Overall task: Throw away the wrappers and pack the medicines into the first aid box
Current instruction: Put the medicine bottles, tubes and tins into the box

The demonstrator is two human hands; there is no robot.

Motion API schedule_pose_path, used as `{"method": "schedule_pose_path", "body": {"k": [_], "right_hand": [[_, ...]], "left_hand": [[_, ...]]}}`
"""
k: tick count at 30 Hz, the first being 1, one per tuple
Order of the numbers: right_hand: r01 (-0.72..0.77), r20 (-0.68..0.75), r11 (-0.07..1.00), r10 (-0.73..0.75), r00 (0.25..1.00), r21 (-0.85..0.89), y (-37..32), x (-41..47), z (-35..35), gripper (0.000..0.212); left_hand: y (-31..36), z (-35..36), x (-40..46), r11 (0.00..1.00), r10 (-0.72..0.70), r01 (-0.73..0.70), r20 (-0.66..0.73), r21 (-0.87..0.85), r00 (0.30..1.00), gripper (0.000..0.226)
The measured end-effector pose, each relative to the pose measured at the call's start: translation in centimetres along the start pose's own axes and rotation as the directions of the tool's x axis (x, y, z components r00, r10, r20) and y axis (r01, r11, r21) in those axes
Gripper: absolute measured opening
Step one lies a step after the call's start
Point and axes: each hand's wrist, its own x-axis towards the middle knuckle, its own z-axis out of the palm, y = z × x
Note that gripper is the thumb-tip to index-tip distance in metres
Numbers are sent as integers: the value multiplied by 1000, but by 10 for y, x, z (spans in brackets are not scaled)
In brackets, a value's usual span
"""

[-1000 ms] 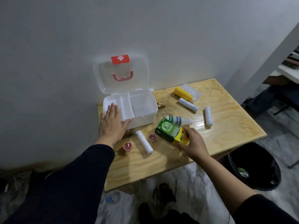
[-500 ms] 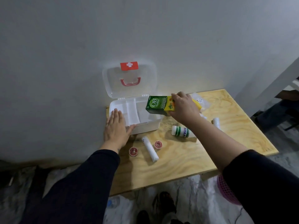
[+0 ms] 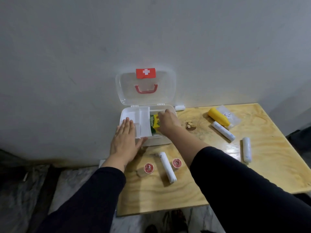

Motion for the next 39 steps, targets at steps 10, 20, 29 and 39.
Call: {"method": "schedule_pose_path", "body": {"k": [10,20,29,39], "right_hand": [[-23,29,994,20,999,107,-4,19,15,31],[4,-135,933,48,990,360,30,-17,-30,35],[-242,-89,909,286,954,339,128,-63,-44,30],[-455,-53,839,490,870,299,268,-70,-40,38]], "left_hand": [[-3,3,1,1000,10,-10,-7,14,1000,85],[-2,-10,-1,995,27,-33,59,95,998,88],[65,-41,25,992,127,-127,49,-15,991,61],[204,-23,68,952,306,-305,80,-23,949,53]]}}
